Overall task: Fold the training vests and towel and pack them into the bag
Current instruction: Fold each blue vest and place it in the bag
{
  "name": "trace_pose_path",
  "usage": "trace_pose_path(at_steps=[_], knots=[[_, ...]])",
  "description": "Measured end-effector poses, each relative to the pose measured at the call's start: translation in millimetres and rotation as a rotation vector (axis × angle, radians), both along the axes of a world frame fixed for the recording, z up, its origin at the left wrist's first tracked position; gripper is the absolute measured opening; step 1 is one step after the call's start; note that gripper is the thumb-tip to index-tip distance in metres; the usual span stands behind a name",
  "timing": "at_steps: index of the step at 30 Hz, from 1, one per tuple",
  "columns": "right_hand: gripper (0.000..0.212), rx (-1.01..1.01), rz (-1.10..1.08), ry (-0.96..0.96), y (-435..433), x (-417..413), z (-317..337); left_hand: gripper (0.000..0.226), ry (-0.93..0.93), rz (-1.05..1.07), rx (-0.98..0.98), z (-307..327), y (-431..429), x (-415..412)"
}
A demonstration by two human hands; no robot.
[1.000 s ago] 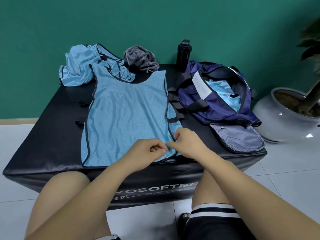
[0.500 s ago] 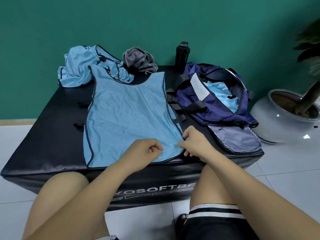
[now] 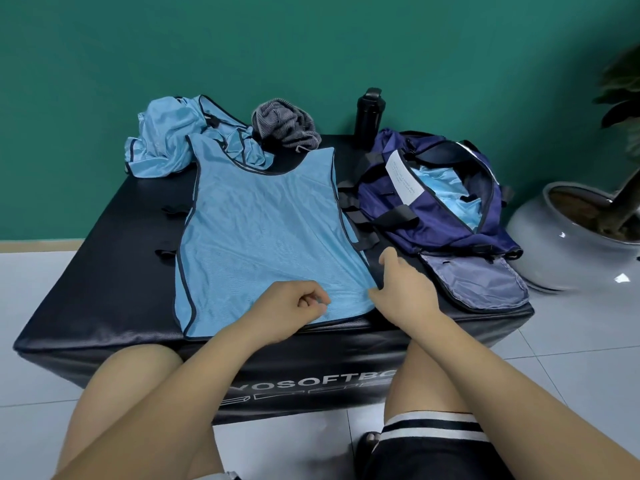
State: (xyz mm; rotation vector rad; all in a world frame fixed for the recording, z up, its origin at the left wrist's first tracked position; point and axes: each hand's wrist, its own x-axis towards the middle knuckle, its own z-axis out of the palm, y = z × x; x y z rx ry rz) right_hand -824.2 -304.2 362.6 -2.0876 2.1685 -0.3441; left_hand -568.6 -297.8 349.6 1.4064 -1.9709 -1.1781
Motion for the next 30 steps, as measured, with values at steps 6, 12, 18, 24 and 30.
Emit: trace_pose_path(at_steps=[6, 12, 18, 24, 30], knots=[[0.031, -0.246, 0.290, 0.061, -12.7, 31.1, -5.4, 0.018, -0.057, 0.031, -0.086, 12.5, -1.2, 33.0], [0.036, -0.114, 0.571, -0.065, -34.1, 78.4, -20.5, 0.031, -0.242, 0.216, -0.277, 17.8, 3.2, 97.5], [0.027, -0.187, 0.569, -0.104, -38.5, 126.6, -31.4, 0.021, -0.214, 0.737, -0.272, 22.3, 11.3, 167.1], [0.022, -0.049, 0.569, -0.361, -25.1, 216.7, -15.8, 0.011, -0.376, 0.702, -0.104, 6.5, 4.1, 192.3], [0.040, 0.088, 0.503, -0.382, -27.5, 268.2, -17.4, 0.024, -0.363, 0.680, -0.128, -2.5, 0.1, 188.3]])
